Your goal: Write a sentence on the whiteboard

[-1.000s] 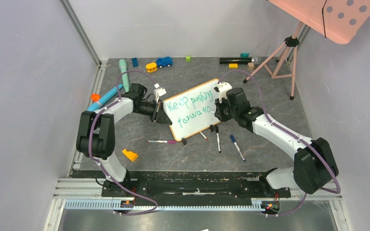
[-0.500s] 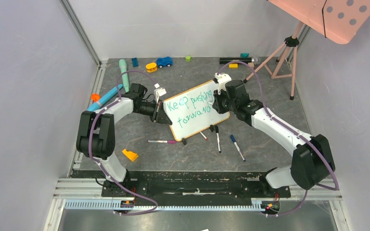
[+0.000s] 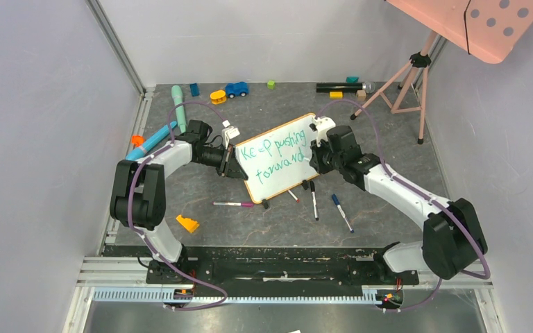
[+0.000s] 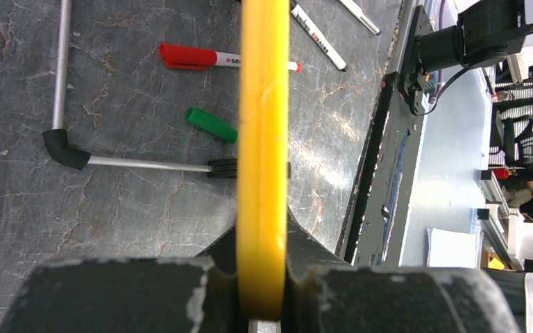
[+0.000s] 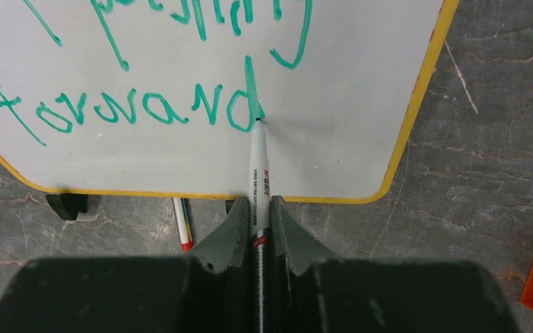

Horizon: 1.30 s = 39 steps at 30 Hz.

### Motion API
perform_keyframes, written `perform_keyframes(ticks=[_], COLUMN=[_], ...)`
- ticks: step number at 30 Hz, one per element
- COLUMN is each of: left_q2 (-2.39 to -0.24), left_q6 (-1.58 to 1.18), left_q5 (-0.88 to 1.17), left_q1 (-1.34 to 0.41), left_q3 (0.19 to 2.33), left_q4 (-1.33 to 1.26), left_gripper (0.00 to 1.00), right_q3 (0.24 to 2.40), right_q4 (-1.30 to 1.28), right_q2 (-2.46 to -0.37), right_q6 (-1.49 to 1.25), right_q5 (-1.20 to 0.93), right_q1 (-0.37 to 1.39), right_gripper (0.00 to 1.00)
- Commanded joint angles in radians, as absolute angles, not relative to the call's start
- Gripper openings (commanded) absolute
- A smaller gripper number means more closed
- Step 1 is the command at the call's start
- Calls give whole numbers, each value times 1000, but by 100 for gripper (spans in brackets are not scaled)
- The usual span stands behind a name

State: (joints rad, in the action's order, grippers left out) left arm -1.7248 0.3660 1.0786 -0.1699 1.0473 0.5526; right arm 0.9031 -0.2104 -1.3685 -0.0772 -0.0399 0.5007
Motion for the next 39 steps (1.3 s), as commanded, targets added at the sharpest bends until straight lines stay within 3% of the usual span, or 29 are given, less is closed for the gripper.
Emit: perform_keyframes(ticks=[1, 16, 17, 23, 28, 29, 30, 39], left_q2=[-1748, -1746, -1742, -1735, -1718, -1706, -1697, -1605], left_q6=[456, 434, 414, 345, 347, 350, 357, 341], left_q5=[960, 918, 910, 926, 925, 923, 915, 884], left_q1=[-219, -219, -218, -218, -218, -218, -218, -175], left_q3=[1002, 1006, 1008, 1003, 1008, 1007, 1006, 1006], left_q4=[649, 649, 642, 610, 610, 611, 614, 634], left_gripper=[2, 2, 4, 44, 55, 59, 71, 78], right_q3=[865, 868, 860, 855, 862, 864, 866, 918], right_q4=[-180, -235, -231, -216, -218, -219, -219, -241], right_q2=[-1353, -1226, -1209, -1178, -1170, -1167, -1163, -1130], right_q6=[-64, -73, -81, -101, -100, -100, -97, -74], right_q5=[-8, -35, -40, -50, -47, -46, -43, -22], right_q1=[495, 493, 492, 494, 492, 492, 492, 492], right_gripper=[0, 0, 0, 0, 0, 0, 0, 0])
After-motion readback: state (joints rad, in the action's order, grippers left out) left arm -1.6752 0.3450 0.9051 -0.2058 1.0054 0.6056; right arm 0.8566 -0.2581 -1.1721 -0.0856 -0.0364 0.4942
